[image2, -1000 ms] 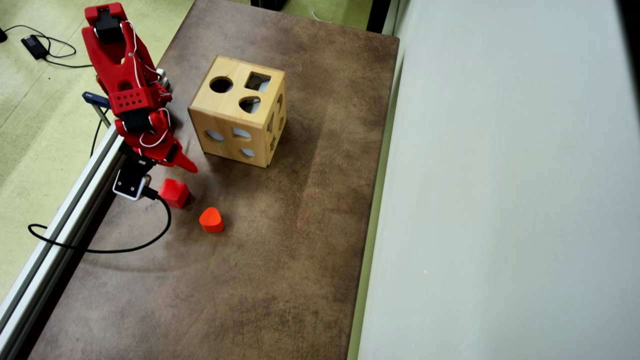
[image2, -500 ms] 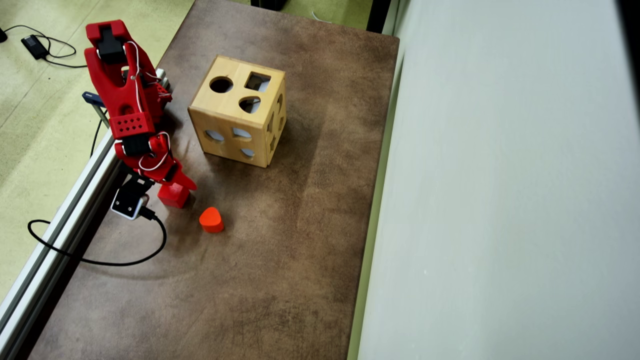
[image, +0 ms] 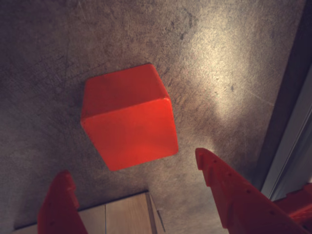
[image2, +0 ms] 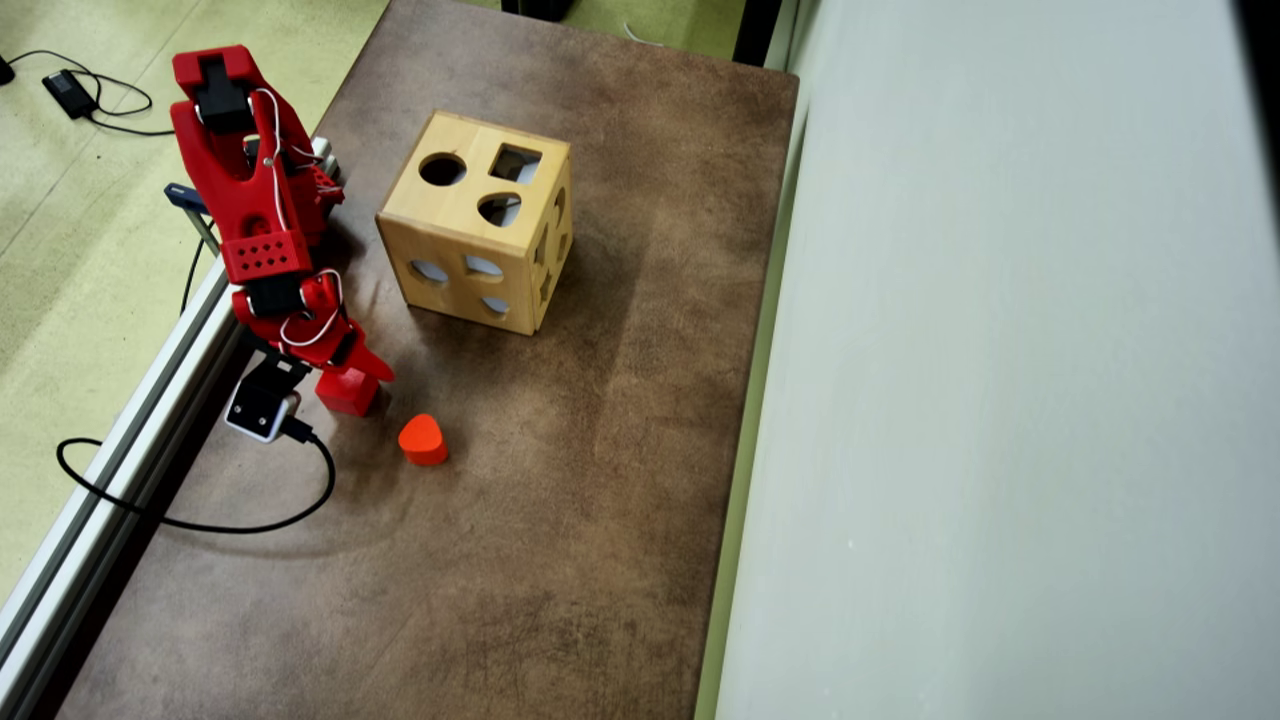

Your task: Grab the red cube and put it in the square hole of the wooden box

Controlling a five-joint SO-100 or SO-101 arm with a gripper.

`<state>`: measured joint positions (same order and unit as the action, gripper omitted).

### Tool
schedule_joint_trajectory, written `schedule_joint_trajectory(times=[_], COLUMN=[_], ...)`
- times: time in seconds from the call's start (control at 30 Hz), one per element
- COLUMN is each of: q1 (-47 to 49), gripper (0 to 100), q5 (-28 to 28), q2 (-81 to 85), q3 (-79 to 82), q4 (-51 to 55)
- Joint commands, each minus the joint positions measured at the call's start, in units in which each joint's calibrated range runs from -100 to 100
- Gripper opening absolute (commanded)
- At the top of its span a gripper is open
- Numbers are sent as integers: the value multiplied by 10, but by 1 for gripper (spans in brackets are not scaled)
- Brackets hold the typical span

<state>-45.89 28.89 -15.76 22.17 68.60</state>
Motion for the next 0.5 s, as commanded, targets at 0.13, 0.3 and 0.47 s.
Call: schedule_joint_trajectory(times=[0.13, 0.3, 0.47], q1=[-31, -30, -25], gripper=[39, 39, 39], q5=[1, 1, 1], q2=[3, 3, -19], q3=[-58, -60, -61], q4=[2, 1, 1])
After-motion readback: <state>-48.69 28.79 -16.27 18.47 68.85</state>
